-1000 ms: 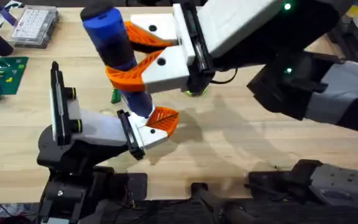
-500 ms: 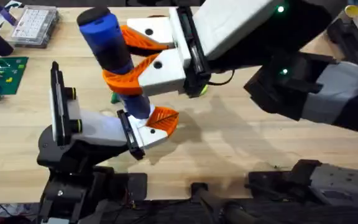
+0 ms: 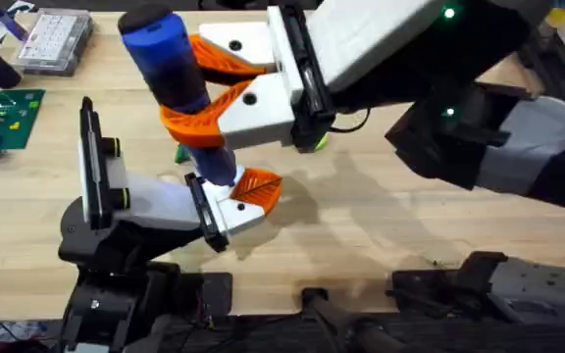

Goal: Pick up the gripper from the table and insert it into the empty holder that is missing its gripper. Then pick up a screw, insert it into the mounting hole, and use the screwdriver to tighten it. Finally, clean up the table by picking up the vegetable and placing it into the bucket.

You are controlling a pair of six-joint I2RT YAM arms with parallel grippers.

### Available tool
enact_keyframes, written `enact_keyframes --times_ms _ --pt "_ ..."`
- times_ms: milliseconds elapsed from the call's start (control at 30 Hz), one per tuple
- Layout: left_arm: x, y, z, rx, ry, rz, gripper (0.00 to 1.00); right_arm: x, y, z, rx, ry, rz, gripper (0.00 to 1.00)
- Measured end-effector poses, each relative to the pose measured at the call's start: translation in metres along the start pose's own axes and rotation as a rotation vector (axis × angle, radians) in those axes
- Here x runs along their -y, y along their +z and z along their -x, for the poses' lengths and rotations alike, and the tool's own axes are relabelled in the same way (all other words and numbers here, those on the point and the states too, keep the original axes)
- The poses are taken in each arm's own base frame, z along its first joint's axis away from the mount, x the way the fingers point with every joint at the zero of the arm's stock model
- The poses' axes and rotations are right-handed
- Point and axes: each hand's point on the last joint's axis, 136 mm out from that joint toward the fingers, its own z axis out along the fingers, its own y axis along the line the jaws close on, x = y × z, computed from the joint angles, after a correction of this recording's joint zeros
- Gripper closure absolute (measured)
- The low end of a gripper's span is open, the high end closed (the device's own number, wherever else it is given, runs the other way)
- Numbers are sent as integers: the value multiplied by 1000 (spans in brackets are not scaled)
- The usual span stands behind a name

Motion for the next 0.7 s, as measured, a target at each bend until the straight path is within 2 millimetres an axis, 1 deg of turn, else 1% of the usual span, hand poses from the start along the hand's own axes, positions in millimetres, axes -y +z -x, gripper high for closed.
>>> enact_keyframes --times_ms 700 --pt "0 0 0 0 0 0 985 7 -5 -1 -5 16 -22 905"
